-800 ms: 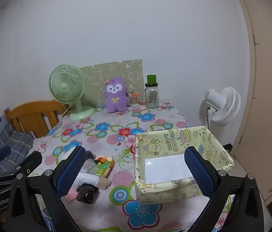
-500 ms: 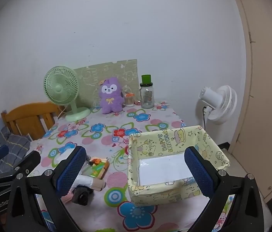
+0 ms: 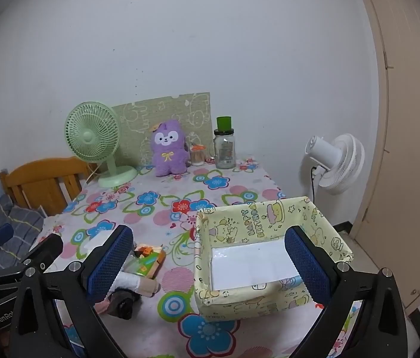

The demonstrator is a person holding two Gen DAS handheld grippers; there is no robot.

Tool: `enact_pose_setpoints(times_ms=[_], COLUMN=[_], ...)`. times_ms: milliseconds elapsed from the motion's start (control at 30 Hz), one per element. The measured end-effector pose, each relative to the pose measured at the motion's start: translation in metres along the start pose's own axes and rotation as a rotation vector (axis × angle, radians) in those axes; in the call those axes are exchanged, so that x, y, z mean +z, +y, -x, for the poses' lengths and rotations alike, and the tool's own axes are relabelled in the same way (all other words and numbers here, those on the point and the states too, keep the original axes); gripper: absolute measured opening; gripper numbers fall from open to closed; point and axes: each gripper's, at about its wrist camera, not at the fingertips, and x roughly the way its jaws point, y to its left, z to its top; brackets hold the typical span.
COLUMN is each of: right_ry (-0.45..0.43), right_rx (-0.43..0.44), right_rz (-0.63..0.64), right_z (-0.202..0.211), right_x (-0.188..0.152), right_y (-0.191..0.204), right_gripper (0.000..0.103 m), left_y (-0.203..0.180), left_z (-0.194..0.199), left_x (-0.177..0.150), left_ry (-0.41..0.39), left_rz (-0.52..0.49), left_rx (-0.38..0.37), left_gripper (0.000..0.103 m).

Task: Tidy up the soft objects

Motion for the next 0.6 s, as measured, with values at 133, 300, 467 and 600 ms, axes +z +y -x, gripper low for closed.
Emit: enact_pose_setpoints(times_ms=[133, 300, 467, 600], right_ry=[-0.001, -0.001, -0.001, -0.002], right_rx=[-0.002, -0.003, -0.002, -0.003], right_rz=[0.0, 0.001, 0.0, 0.0], right_z=[0.0, 0.0, 0.0002, 0.0006], right_x=[0.0008, 0.0011, 0.0007, 0.0012], right_y=[0.0002, 0.0001, -0.0002, 0.0001], right_gripper=[0.103, 0.103, 0.103, 0.103], left_y=[0.0003, -0.0007, -0.0007, -0.0006], left_z=[-0.0008, -0.0008, -0.0007, -0.0007], left_x=[0.0002, -0.0002, -0.0007, -0.0005], left_ry=[-0.001, -0.001, -0.002, -0.002], left_rz=[-0.002, -0.002, -0.003, -0.002], left_rx=[-0.001, 0.001, 0.001, 0.0], left_gripper=[0.103, 0.103, 0.103, 0.103])
